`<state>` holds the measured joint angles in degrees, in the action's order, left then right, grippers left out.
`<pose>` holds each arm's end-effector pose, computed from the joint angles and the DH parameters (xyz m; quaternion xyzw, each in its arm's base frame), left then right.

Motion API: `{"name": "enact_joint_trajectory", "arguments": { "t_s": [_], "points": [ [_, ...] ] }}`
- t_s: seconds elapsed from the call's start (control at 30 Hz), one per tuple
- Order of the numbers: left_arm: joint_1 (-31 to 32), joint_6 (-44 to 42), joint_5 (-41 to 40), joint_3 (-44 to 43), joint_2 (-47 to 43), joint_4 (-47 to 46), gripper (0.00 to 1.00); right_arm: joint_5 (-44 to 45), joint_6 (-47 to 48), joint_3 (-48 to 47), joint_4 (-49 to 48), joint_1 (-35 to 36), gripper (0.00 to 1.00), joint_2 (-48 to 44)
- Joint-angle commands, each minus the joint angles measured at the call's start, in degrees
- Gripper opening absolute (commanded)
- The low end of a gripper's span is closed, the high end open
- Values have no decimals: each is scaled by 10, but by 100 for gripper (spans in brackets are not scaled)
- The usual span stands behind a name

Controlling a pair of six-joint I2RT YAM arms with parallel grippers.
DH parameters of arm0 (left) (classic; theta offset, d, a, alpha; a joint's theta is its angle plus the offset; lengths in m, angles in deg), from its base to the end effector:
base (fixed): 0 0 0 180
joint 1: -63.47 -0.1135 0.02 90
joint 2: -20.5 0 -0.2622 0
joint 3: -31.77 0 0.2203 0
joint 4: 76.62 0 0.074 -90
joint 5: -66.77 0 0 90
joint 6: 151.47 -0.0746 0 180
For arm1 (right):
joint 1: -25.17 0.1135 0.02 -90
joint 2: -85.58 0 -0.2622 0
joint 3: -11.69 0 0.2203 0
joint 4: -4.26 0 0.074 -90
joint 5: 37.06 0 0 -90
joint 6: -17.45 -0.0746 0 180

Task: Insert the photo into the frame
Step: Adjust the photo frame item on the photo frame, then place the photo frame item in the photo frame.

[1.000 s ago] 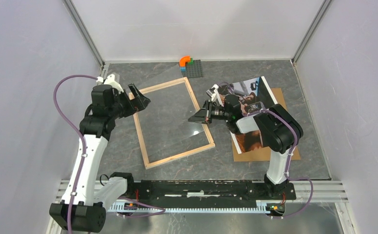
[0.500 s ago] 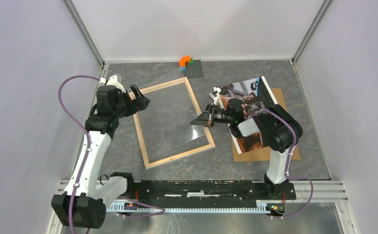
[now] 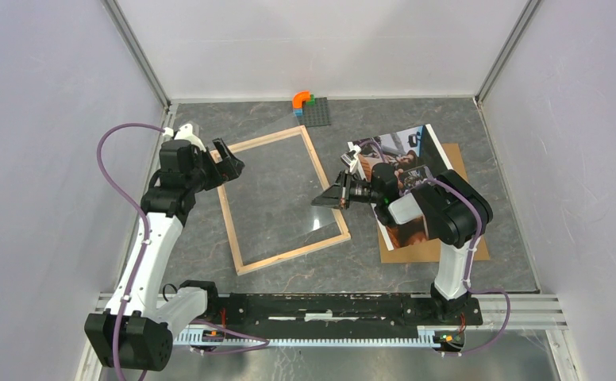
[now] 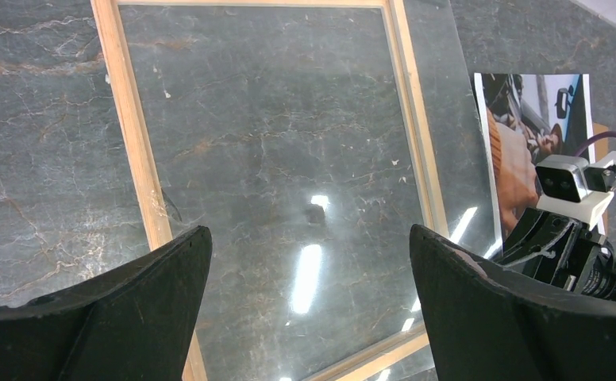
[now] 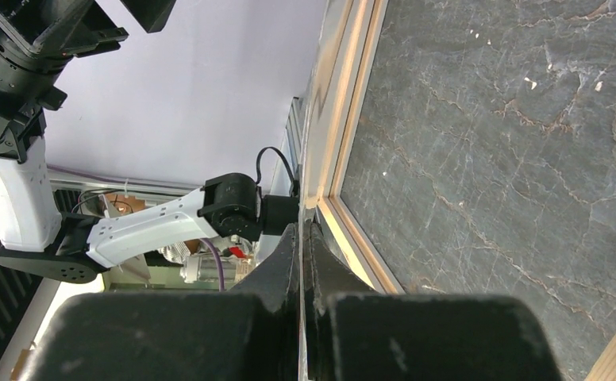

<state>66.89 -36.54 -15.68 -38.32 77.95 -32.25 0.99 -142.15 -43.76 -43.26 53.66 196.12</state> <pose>0.2188 -0.0229 0.3049 -0.1312 0.8623 -0.1747 0.4569 0.2857 0.2219 0.1626 -0.0328 0.7345 0.6633 0.1394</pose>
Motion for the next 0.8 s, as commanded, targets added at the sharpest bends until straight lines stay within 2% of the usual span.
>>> {"name": "enact_joint_trajectory", "arguments": {
  "t_s": [0.0, 0.77],
  "points": [
    [3, -33, -3, 3, -5, -27, 100, -12, 6, 7, -43, -1, 0, -2],
    [2, -33, 1, 5, -5, -27, 100, -14, 31, 14, -23, -16, 0, 8]
  ]
}}
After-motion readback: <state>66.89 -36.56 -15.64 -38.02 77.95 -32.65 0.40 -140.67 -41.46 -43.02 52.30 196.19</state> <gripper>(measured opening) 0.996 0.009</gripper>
